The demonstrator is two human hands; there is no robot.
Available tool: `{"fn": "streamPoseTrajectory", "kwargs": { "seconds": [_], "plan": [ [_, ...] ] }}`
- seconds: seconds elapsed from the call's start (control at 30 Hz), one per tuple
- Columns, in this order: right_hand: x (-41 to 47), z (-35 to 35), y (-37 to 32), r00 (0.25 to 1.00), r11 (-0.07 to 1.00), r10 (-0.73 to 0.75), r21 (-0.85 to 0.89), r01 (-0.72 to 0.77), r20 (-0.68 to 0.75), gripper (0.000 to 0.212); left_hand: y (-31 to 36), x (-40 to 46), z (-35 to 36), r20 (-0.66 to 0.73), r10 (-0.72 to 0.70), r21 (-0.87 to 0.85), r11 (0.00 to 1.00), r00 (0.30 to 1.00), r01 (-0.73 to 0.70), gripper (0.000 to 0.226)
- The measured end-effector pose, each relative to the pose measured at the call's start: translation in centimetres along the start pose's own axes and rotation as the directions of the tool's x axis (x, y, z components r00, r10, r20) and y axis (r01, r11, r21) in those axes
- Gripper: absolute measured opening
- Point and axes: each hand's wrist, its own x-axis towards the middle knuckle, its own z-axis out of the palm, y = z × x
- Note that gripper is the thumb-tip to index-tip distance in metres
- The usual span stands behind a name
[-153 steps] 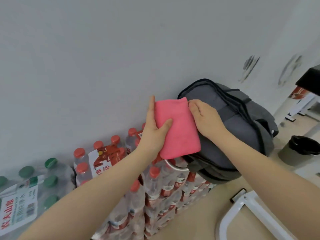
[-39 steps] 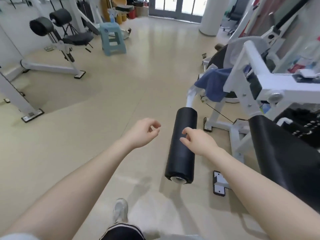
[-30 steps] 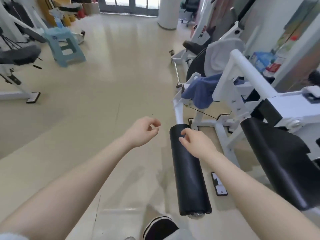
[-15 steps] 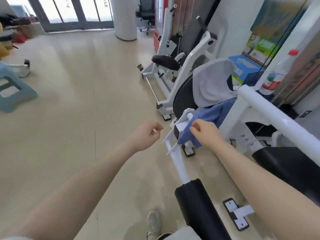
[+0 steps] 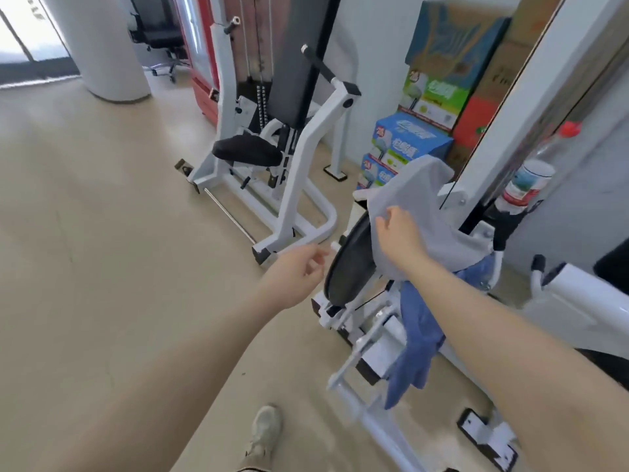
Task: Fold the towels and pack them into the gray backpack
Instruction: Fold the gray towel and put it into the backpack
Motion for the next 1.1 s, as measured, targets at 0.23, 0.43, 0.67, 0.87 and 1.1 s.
{"fn": "streamPoseTrajectory", "kwargs": {
  "seconds": [0.23,0.43,0.67,0.87,1.1],
  "plan": [
    [7.0,5.1,-1.8,0.841,0.811,0.517,0.407,-0.421,-0.161,0.049,-4.0,9.2,-4.2,0.215,0.096,-0.026,0.995,0.972,-0.093,0.031],
    [6.8,5.2,-1.2,0.856,0.881,0.438,0.321,-0.347,-0.275,0.015,-5.3,13.7,-4.5,0.315,0.109,-0.084,0.993,0.943,-0.087,0.030],
    [4.5,-2.3,-2.9,0.836,0.875,0.338,0.470,-0.112,-0.431,0.015,0.9,15.7,-3.2,0.204,0.428,-0.354,0.871,0.880,-0.342,0.062],
    [-3.4,-10.0,-4.3,0.896,0.686,0.268,0.723,0.080,-0.353,0.015,10.5,13.4,-2.5,0.039,0.756,-0.434,0.602,0.654,-0.670,0.058],
    [-18.0,-13.9,-0.3,0.862,0.444,0.340,0.872,0.205,-0.376,0.020,17.5,1.7,2.1,0.063,0.900,-0.359,0.423,0.431,-0.832,0.034]
  ]
}}
